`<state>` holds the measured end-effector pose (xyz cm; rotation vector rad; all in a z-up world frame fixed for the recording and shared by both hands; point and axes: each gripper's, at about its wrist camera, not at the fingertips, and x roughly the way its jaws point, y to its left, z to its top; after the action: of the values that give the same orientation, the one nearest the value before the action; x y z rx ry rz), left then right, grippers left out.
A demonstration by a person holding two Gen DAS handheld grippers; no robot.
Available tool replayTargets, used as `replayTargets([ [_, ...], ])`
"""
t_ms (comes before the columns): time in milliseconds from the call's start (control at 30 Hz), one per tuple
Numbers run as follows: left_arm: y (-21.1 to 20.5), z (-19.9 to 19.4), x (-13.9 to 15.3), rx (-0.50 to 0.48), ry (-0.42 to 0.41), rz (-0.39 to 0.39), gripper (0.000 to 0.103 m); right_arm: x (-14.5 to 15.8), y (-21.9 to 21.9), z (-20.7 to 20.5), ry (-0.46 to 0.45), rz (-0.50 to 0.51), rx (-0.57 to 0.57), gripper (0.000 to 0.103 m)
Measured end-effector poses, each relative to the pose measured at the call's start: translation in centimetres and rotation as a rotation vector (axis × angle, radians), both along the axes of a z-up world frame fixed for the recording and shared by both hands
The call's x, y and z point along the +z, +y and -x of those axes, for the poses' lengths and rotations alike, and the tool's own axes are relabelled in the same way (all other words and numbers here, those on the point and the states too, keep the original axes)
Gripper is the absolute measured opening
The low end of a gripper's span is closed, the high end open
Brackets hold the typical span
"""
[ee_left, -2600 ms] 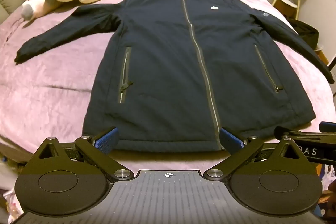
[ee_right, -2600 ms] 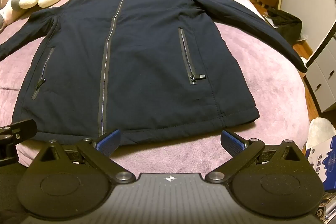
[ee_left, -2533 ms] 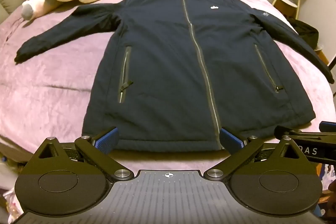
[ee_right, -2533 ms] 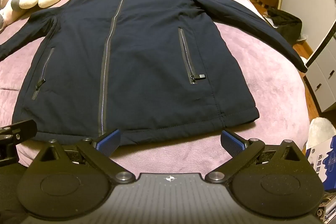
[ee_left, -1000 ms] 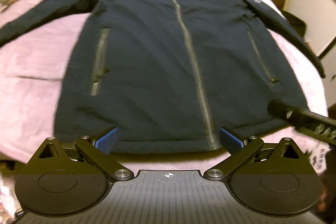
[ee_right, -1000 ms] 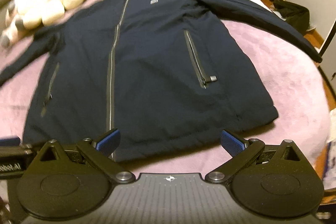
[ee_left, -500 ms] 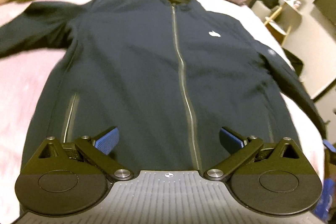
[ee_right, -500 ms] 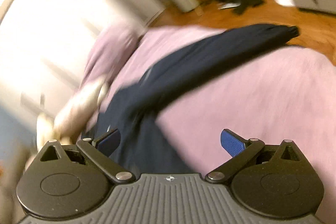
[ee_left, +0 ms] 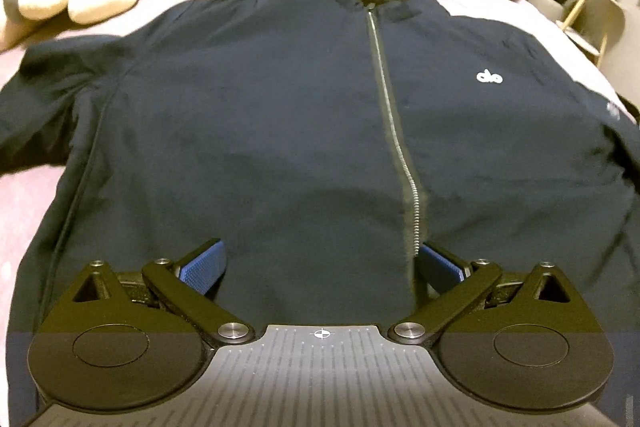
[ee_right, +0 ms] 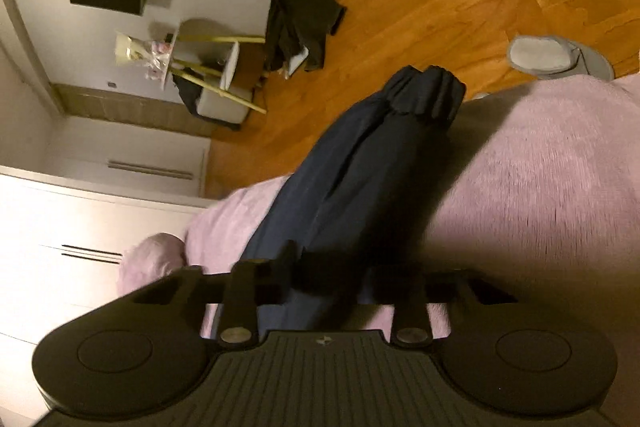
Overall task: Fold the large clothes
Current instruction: 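Grasp the jacket sleeve cuff with the right tool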
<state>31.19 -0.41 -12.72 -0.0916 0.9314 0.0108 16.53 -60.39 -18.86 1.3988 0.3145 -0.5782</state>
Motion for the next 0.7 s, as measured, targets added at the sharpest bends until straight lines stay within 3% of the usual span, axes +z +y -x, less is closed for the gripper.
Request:
replayTargets([
  [100, 0.7, 0.0, -0.3, -0.029, 0.002, 0.028, 0.103, 2.1, 0.9, -1.5, 0.114, 0.148, 0.065, 0.014],
  [200, 1.7, -0.2, -0.2, -0.047, 0.031, 0.081, 0.103, 7.1, 3.9, -3.8, 0.261, 0.419, 0.123, 0.013],
  [300, 2.4, -0.1, 0.8, -0.068, 0.050, 0.082, 0.103, 12.7, 9.7, -6.7, 0.272, 0.757, 0.256, 0.013],
  [400, 3.5, 0.7, 2.2, -0.034, 0.017, 0.115, 0.103, 16.3, 18.9, -9.8, 0.207, 1.105, 0.506, 0.013],
  [467, 4.7, 1.4, 3.3, -0.016, -0.018, 0.176, 0.103, 16.2, 25.5, -11.7, 0.161, 1.257, 0.722, 0.014],
  [533, 5.5, 1.6, 4.0, -0.018, -0.039, 0.234, 0.103, 14.2, 31.4, -13.1, 0.165, 1.369, 0.901, 0.018],
  [667, 5.6, 1.4, 4.8, -0.060, -0.052, 0.272, 0.103, 7.4, 38.7, -15.0, 0.281, 1.477, 1.166, 0.026],
  [700, 5.5, 1.2, 4.8, -0.070, -0.054, 0.284, 0.103, 5.8, 39.8, -15.3, 0.330, 1.479, 1.196, 0.035],
])
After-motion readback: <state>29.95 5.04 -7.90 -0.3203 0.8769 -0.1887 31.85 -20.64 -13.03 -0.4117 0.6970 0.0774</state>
